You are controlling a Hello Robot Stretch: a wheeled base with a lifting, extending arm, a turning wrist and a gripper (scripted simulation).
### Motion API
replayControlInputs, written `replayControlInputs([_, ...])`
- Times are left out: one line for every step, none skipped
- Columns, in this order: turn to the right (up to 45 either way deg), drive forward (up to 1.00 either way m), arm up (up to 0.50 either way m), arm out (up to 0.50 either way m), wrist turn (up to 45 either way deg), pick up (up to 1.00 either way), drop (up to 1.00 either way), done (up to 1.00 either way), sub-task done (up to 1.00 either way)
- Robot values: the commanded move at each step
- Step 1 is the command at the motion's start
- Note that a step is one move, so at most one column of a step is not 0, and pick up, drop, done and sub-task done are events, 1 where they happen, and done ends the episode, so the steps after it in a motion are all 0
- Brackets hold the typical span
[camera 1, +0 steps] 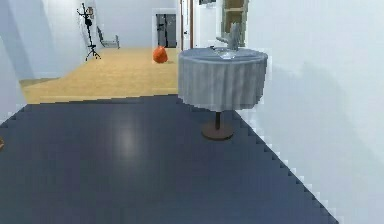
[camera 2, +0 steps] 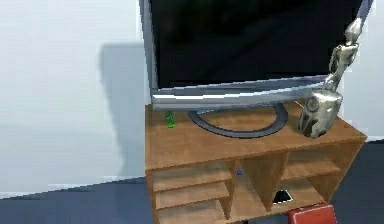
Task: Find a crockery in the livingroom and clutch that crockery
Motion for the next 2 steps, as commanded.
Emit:
replayControlInputs([0.0, 1.00, 0.00, 0.00, 0.0, 0.00, 0.00, 0.00, 0.00])
replayControlInputs([-3.0, 0.00, 0.00, 0.00, 0.0, 0.00, 0.00, 0.00, 0.00])
